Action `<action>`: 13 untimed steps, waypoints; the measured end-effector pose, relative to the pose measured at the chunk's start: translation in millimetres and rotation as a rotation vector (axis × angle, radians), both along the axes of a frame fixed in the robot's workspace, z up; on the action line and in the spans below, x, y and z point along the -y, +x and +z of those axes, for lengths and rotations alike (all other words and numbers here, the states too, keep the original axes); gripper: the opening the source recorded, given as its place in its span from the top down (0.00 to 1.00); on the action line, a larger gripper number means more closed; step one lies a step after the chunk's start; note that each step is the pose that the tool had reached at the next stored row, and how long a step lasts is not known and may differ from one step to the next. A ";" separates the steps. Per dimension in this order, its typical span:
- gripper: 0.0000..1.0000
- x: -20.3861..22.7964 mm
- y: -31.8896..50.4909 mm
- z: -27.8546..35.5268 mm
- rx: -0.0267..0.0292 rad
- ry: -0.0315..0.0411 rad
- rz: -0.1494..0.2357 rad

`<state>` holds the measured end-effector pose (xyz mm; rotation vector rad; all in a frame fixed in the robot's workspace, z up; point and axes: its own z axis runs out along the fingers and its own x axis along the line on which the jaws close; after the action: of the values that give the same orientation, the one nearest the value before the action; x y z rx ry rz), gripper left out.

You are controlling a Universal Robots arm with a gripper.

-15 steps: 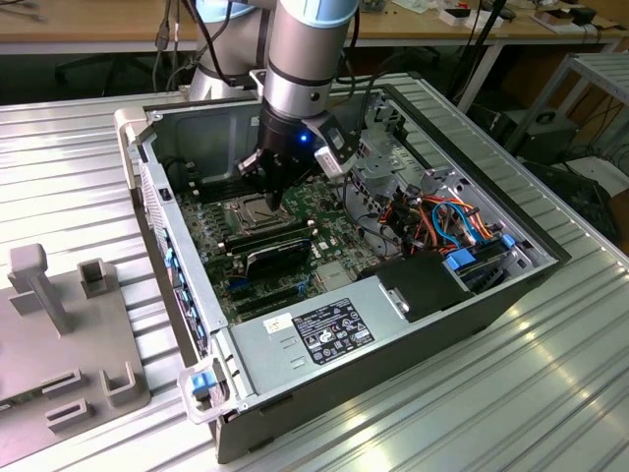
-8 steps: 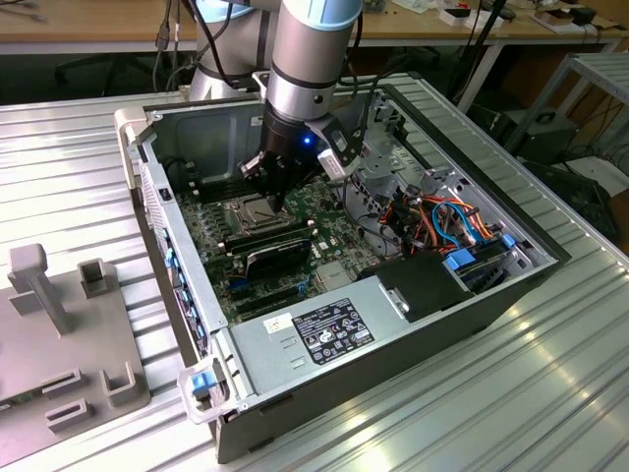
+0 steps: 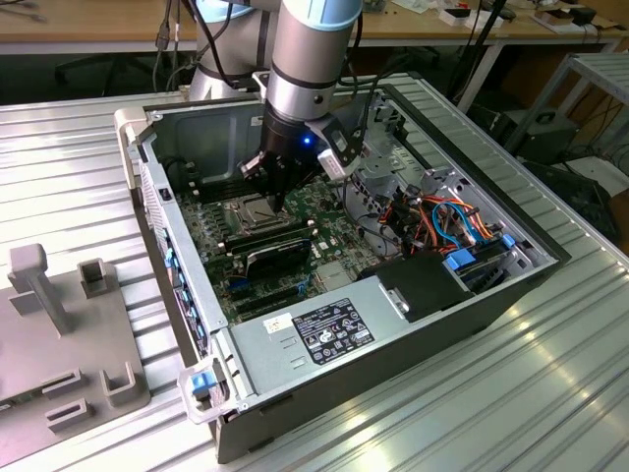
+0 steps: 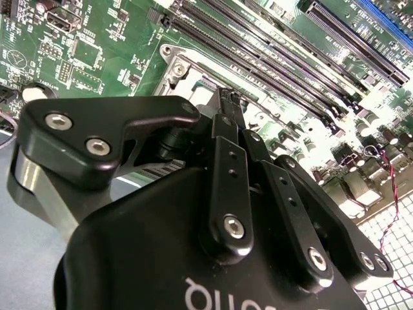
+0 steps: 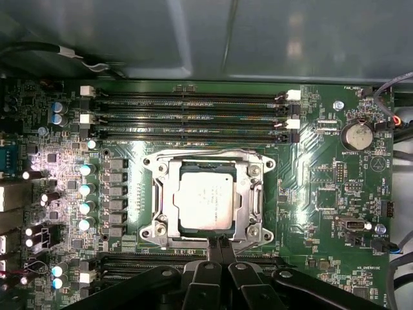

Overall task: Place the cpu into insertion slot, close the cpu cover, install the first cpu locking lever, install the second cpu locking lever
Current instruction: 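Install the second cpu locking lever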

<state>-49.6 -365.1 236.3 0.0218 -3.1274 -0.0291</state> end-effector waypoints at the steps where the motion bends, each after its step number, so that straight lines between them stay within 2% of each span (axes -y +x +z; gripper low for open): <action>1: 0.89 0.3 -0.4 0.1 -0.0001 -0.0002 0.000; 4: 0.89 3.2 -0.6 0.1 -0.0002 -0.0002 0.000; 7: 0.89 8.6 -0.8 -0.1 -0.0001 -0.0002 0.000; 9: 0.89 10.1 -1.3 -0.4 -0.0001 -0.0002 0.000; 13: 0.89 11.6 -8.1 -1.9 0.0000 -0.0001 0.000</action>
<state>-57.7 -376.6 234.3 0.0217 -3.1274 -0.0290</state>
